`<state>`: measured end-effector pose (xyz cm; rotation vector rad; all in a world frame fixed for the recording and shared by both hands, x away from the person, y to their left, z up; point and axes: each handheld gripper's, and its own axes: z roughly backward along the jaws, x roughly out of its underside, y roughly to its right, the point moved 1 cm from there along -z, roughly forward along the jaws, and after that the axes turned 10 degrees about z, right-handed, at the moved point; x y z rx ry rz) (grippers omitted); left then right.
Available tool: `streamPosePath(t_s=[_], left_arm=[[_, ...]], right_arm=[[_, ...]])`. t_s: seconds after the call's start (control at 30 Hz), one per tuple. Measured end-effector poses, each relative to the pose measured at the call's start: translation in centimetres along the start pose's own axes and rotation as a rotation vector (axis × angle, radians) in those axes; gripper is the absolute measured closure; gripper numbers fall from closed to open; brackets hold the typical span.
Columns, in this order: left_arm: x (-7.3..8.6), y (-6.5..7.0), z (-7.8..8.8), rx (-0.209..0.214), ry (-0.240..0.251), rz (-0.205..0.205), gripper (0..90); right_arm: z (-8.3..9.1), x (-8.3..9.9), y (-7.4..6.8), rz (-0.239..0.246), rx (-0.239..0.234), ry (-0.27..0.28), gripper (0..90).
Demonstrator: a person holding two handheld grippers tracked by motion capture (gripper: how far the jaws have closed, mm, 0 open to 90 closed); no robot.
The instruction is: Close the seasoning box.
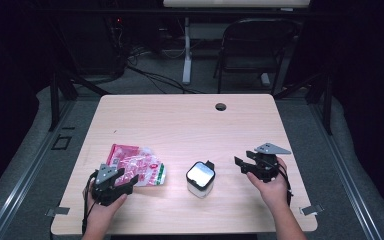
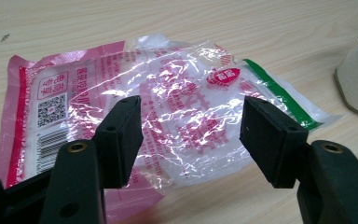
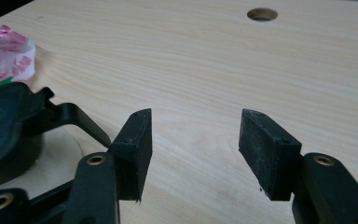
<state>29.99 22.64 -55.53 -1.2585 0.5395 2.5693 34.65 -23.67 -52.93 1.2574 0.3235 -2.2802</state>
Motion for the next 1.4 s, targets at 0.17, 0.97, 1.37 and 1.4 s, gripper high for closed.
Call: streamPosePath(t_s=[0.17, 0.97, 1.37, 1.4], left_arm=[[0.0, -0.3, -0.2, -0.008, -0.002, 0.004, 38.9], [-0.2, -2.1, -0.9, -0.039, -0.013, 0.032, 38.9], [-0.3, -2.0, -1.1, -0.031, -0.018, 0.043, 38.9], [-0.3, -2.0, -1.1, -0.031, -0.019, 0.043, 38.9]], right_arm=[[-0.5, 0.7, 0.5, -0.024, 0.007, -0.027, 44.0], [-2.3, 3.4, 1.9, -0.138, 0.025, -0.108, 43.0], [-2.2, 3.6, 1.9, -0.140, 0.026, -0.123, 41.7], [-2.2, 3.6, 1.9, -0.140, 0.022, -0.119, 41.6]])
